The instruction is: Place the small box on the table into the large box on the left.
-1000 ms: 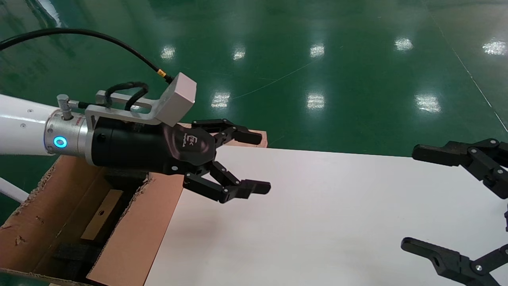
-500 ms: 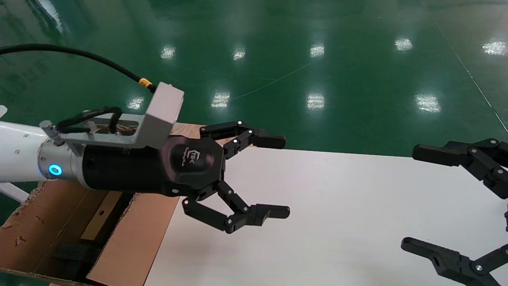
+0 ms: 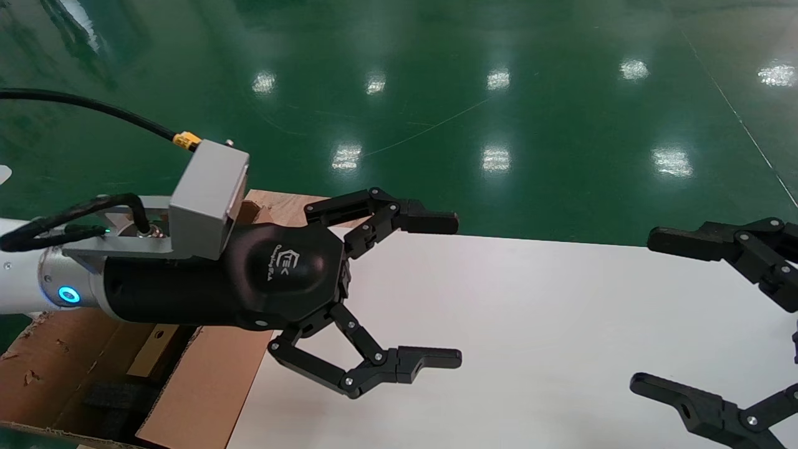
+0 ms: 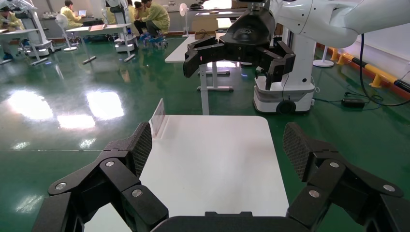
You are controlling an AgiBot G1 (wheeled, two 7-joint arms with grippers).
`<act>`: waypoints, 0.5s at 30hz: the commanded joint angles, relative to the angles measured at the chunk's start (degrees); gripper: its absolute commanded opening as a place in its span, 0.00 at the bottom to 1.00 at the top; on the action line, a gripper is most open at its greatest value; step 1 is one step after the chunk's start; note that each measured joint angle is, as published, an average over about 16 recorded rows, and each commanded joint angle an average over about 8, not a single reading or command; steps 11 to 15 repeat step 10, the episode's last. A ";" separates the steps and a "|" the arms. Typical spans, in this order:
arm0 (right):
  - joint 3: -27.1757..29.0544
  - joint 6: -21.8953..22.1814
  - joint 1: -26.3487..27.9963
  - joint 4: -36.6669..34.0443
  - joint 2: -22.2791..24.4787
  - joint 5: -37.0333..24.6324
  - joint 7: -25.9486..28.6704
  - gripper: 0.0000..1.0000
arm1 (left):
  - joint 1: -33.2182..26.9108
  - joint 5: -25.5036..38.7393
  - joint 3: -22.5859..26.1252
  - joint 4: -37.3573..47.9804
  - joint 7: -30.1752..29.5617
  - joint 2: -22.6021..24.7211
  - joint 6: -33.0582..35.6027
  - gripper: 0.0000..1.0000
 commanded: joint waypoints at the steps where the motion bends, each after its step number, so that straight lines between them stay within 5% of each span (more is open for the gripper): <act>1: 0.00 0.00 0.00 0.00 0.00 0.00 0.00 1.00 | 0.19 -0.16 -0.19 -0.08 0.04 0.04 0.02 1.00; 15: 0.00 0.00 0.00 0.00 0.00 0.00 0.00 1.00 | -0.48 0.23 0.49 0.21 -0.20 -0.05 0.02 1.00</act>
